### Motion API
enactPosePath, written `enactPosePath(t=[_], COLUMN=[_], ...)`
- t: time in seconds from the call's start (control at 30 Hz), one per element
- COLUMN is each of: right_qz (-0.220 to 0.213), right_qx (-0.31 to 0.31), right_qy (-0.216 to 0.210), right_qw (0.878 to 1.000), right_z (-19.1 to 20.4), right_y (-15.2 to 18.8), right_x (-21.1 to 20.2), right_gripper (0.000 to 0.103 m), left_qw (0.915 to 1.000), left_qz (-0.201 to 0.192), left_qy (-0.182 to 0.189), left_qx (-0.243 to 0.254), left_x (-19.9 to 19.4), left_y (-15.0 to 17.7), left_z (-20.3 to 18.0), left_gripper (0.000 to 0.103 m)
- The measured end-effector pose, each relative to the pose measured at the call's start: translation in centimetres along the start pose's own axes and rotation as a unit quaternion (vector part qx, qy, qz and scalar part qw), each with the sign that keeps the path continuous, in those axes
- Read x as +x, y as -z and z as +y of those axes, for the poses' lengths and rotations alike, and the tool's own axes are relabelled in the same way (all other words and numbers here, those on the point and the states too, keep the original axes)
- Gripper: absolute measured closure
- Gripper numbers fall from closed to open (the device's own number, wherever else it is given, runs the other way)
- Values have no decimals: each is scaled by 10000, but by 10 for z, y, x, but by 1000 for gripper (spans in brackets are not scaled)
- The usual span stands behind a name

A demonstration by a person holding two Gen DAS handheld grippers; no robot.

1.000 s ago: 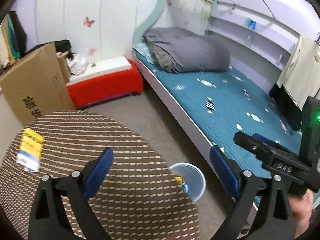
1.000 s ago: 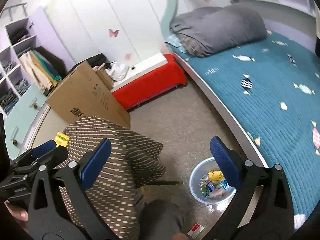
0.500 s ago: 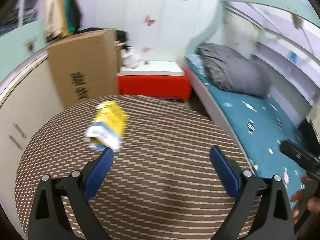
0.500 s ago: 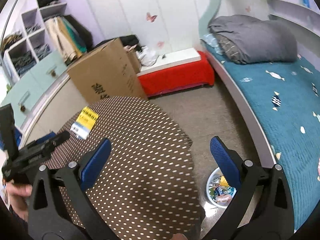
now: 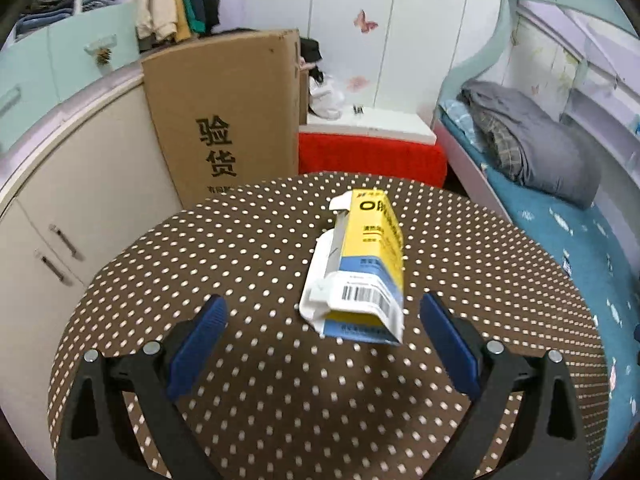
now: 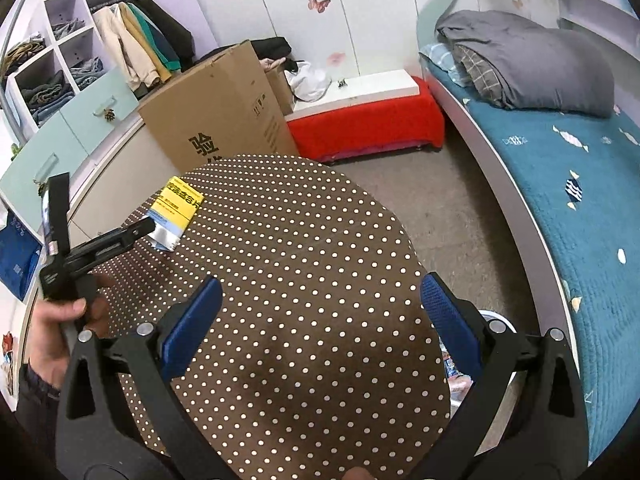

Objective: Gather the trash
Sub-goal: 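Grasp the white-yellow box with the left tool, then carry the white-yellow box over the wastebasket with the left tool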

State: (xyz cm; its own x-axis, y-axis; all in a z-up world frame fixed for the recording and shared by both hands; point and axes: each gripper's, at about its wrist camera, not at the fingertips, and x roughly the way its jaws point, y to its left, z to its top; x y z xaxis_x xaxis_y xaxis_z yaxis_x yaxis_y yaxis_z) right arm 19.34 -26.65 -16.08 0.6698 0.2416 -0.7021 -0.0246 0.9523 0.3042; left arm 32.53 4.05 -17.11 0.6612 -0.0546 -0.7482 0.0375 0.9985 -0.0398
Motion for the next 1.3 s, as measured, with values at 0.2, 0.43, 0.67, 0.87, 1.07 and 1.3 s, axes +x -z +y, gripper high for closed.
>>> enactPosePath(t=[0.2,0.43,0.67,0.87,1.07,1.3], right_qz=[73,136,202,-32,-177,1041], right_qx=[45,63,79,534,1245,2497], right_qy=[34,-48,-43,98,648,1802], right_qw=[10000,9999,9998,9985,9899,9457], right_z=[-4,-4,-3,-47,-135,-295], right_y=[-1,2,15,28,57,163], right_x=[9,15,17,-5,-28,36], right_gripper=[6,6,6,6,6,6], left_qw=[9983,9952,9915,9869,9798,9744], left_qz=[255,162,16,-410,-326,-65], left_qy=[498,959,1275,1382,1758,1973], left_qx=[158,38,269,728,894,1072], left_x=[35,16,-24,-70,-92,-114], left_y=[-10,14,64,86,99,107], left_z=[-5,0,-13,-53,-104,-189], left_gripper=[38,50,51,58,58,58])
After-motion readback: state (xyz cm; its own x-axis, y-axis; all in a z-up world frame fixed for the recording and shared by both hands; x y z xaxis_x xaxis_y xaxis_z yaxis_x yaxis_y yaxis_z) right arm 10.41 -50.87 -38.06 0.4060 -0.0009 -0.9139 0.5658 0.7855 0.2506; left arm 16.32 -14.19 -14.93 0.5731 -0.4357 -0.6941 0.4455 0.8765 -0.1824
